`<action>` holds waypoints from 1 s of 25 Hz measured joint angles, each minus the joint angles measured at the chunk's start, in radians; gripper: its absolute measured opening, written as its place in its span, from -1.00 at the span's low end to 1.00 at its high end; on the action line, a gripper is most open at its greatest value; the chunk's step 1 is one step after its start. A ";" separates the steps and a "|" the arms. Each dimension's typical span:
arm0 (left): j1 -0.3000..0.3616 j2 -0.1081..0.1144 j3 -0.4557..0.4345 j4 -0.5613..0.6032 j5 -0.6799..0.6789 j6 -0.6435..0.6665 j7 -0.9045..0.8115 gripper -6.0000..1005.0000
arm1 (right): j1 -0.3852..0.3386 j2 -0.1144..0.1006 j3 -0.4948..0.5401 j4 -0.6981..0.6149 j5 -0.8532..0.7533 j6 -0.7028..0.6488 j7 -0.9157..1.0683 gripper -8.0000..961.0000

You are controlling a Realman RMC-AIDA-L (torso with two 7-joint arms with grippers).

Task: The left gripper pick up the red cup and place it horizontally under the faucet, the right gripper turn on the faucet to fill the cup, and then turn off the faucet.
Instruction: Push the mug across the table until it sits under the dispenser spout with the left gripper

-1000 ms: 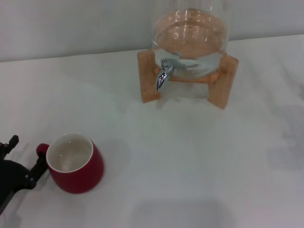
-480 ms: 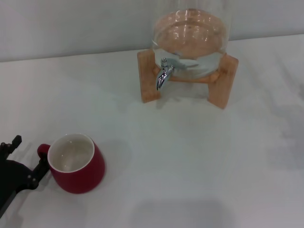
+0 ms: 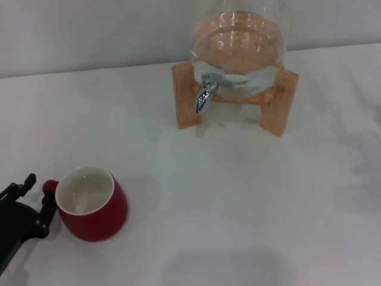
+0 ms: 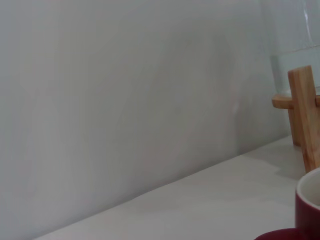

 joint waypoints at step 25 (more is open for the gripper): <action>-0.013 0.003 -0.002 0.014 0.008 0.006 -0.033 -0.81 | -0.001 0.000 0.000 0.000 0.000 0.000 0.000 0.82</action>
